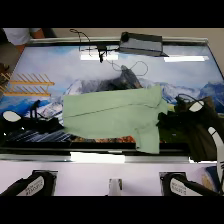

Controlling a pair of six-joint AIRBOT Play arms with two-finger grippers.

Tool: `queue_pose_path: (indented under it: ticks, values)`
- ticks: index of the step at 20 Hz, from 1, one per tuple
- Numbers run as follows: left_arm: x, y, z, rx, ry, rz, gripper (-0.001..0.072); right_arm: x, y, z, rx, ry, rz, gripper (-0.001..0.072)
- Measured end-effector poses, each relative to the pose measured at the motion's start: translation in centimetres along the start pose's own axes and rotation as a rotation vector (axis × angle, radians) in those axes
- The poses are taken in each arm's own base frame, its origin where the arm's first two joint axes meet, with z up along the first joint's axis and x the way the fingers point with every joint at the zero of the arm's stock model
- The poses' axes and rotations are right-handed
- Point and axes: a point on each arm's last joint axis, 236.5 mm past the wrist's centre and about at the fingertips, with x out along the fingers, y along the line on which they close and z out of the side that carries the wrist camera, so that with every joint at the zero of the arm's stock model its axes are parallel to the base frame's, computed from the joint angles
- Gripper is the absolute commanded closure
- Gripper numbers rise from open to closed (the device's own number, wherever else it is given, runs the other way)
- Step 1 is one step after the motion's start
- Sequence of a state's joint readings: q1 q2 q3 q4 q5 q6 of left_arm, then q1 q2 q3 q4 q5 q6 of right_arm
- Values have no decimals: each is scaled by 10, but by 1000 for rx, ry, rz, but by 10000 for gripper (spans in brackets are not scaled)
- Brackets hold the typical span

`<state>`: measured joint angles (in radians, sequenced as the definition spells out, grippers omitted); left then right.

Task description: Fold the shirts.

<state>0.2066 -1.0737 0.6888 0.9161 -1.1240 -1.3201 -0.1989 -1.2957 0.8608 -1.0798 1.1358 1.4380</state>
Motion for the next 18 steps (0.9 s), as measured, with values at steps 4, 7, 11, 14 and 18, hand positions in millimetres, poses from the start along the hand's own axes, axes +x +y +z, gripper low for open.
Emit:
queue_pose_path:
  ticks: [4,7,11,14,18]
  values:
    - [-36,-26,65,86,-156,-4,669,-51,32,76,-62,-239,33,689]
    - [-37,-28,97,65,-187,-3,669,-70,40,120,-25,-372,47,689]
    - [-23,-20,127,1,-177,-3,669,-64,43,160,44,-444,94,688]
    - [-14,-15,147,-23,-173,-3,669,-56,50,187,94,-490,153,688]
    - [-5,-9,169,-54,-180,-2,669,-40,70,213,84,-536,187,687]
